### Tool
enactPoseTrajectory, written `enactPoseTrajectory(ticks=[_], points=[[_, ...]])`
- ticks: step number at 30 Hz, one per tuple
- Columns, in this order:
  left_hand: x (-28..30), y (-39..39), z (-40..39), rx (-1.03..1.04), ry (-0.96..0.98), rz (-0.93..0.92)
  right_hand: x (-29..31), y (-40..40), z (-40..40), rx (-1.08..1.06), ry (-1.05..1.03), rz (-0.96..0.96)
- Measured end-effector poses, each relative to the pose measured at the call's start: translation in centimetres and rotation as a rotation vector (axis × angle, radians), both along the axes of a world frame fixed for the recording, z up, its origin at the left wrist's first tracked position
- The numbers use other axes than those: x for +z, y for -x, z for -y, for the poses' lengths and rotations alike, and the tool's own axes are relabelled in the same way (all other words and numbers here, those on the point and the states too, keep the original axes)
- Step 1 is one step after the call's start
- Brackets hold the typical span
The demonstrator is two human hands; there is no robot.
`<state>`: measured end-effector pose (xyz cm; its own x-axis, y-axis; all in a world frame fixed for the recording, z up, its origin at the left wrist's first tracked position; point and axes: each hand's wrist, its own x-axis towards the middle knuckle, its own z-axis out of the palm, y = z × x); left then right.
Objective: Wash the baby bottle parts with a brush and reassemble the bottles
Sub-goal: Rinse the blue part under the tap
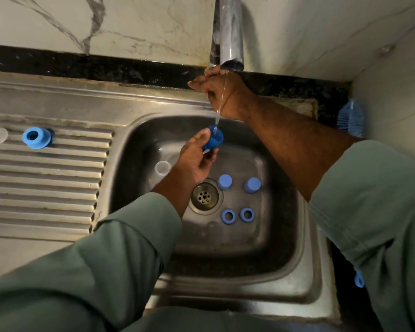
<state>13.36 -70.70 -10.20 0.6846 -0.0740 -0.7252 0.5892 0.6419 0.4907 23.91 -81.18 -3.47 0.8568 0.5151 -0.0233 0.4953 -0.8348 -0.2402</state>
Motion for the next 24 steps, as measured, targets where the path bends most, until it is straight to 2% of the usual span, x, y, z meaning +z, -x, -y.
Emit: enactPoseTrajectory(ticks=[4,9,12,17,19,21,24], points=[[-0.1,0.6,-0.4,-0.013,0.114,0.080,-0.3,-0.2,0.2,-0.015,0.006,0.043],[0.2,0.8,-0.1,-0.025,0.132,0.079,-0.4,-0.2,0.1,-0.019,-0.020,0.055],[0.7,0.4,-0.1,0.008,0.152,0.112,-0.6,-0.1,0.0,-0.046,-0.092,-0.008],[0.1,-0.1,-0.9,-0.032,0.030,0.112,-0.3,0.5,-0.3,-0.124,-0.269,-0.122],[-0.2,0.0,-1.1,-0.020,0.037,0.120,-0.5,0.5,-0.4,-0.111,-0.208,-0.085],[-0.2,0.2,-1.0,-0.059,0.023,0.093,-0.6,0.3,-0.2,-0.116,-0.272,-0.128],[-0.4,0.4,-0.7,-0.065,-0.013,0.079,-0.6,0.3,-0.1,-0.065,-0.152,-0.052]])
